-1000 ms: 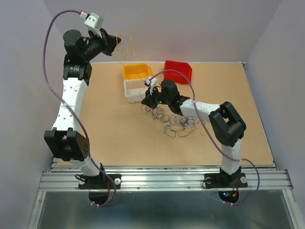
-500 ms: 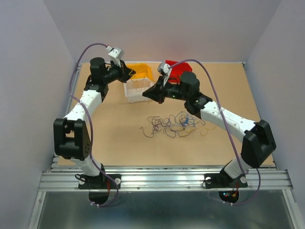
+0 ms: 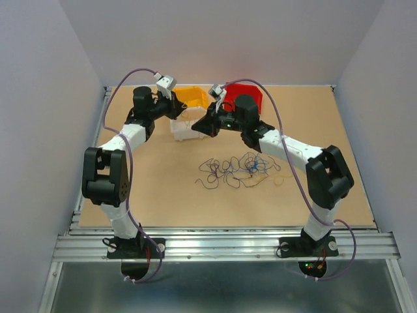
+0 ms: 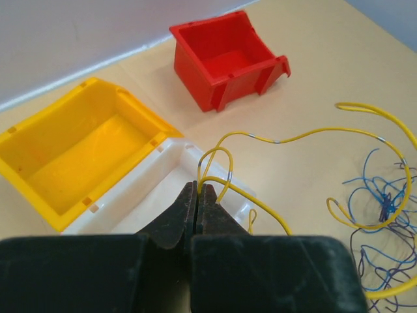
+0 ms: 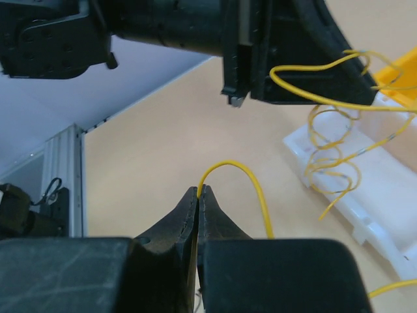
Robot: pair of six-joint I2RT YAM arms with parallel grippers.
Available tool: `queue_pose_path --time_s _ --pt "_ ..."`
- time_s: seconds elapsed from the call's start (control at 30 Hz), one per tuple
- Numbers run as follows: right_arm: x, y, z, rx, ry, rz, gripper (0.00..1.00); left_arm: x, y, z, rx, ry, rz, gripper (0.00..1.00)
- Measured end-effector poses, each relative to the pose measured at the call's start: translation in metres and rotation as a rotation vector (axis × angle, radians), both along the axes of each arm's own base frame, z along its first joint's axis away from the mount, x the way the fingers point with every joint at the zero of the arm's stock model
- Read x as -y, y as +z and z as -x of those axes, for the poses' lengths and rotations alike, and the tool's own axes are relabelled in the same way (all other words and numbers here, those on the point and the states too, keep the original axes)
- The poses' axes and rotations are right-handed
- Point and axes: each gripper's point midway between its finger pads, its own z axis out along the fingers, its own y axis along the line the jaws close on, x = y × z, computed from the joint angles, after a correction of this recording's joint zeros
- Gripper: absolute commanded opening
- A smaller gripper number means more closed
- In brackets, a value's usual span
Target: Untangle the cables
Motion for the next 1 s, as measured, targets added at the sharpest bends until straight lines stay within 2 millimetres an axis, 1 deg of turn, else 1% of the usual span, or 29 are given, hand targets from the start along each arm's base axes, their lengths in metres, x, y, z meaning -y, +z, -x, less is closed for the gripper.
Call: queue_pose_path --time_s 0.07,0.17,0.23,0.33,0.43,0.6,0.7,0.83,0.9,1.0 --pt "-0.002 -0.010 -0.014 -0.022 -0.013 0.007 0.00 -0.001 -0.022 -0.005 -0.040 0.007 -0.018 0.00" --pt "0.001 -0.030 -0.038 -0.054 -0.043 0.023 0.01 -0.001 -0.051 -0.012 -0.103 0.025 -0.052 0.00" --pt "0.001 -0.037 -0.053 -0.050 -0.064 0.028 0.01 -0.003 -0.065 -0.015 -0.133 0.041 -0.079 0.00" --pt "0.005 -0.045 -0.072 -0.036 -0.114 0.042 0.01 -0.003 -0.073 -0.014 -0.147 0.056 -0.116 0.00" --pt "0.002 -0.044 -0.091 0.002 -0.152 0.046 0.01 -0.004 -0.071 -0.018 -0.134 0.071 -0.145 0.00" --pt "-0.008 -0.041 -0.116 0.046 -0.179 0.035 0.01 -0.003 -0.059 -0.026 -0.092 0.084 -0.159 0.00" --pt "-0.010 -0.042 -0.122 0.051 -0.187 0.033 0.00 -0.003 -0.059 -0.026 -0.090 0.083 -0.157 0.00" --pt "-0.011 -0.037 -0.125 0.075 -0.193 0.018 0.00 -0.003 -0.055 -0.026 -0.082 0.084 -0.155 0.00" --pt "-0.011 -0.034 -0.128 0.086 -0.202 0.007 0.01 -0.004 -0.050 -0.025 -0.067 0.088 -0.153 0.00" --pt "-0.012 -0.029 -0.137 0.102 -0.212 -0.018 0.00 -0.004 -0.036 -0.029 -0.018 0.096 -0.143 0.00"
